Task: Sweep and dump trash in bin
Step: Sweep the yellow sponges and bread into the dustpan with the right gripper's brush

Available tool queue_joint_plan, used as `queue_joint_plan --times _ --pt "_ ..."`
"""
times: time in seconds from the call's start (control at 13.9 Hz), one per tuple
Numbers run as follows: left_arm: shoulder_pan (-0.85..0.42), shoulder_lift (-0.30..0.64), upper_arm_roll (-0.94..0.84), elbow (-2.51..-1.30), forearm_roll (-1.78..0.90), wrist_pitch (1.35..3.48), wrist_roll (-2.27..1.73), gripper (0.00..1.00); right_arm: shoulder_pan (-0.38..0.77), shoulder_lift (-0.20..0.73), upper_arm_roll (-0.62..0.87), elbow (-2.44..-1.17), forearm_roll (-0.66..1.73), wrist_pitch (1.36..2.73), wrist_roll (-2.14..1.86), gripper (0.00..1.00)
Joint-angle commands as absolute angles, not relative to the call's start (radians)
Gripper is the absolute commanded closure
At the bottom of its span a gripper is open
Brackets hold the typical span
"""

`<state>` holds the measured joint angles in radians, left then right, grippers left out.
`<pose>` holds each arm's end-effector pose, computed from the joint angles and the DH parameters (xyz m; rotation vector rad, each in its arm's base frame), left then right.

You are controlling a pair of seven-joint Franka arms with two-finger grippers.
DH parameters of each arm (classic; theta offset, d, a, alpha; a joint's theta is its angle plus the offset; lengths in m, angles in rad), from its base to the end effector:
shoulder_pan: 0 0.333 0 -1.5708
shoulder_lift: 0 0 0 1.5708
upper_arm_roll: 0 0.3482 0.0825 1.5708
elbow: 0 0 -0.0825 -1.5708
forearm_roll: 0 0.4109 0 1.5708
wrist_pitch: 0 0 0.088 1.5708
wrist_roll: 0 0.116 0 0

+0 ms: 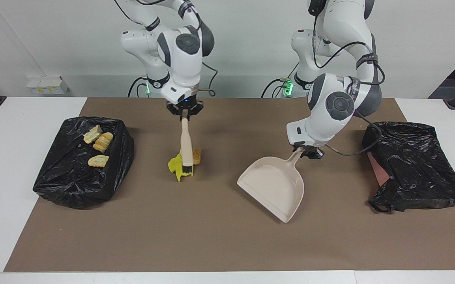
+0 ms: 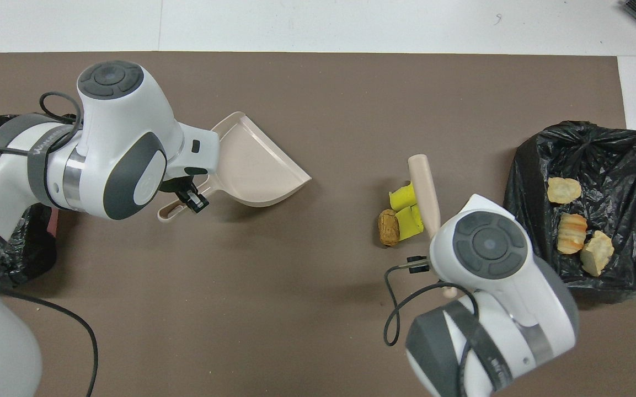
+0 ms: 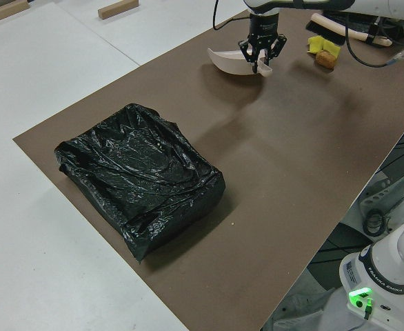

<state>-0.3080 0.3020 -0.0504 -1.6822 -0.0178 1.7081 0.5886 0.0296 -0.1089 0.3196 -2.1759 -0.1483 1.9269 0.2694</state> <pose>0.6041 -0.2253 0.4161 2.7179 -1.3839 -0.4147 0.4886 0.1684 0.4361 2.9264 0.2016 -0.1298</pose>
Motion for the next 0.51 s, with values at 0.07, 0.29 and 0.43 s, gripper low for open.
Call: queue_joint_plan --times 0.07,0.29,0.43 --pt "-0.376 0.163 -0.051 -1.877 0.023 1.732 0.661 1.00 -0.074 -0.094 0.337 -2.235 -0.204 1.983 0.204 1.00" --pt "-0.393 0.153 -0.054 -1.902 0.021 1.782 0.808 1.00 -0.046 -0.062 0.342 -2.282 -0.204 2.029 0.253 1.00" --pt "-0.439 0.126 -0.054 -1.946 0.023 1.807 0.814 1.00 -0.041 -0.043 0.342 -2.290 -0.186 2.031 0.264 1.00"
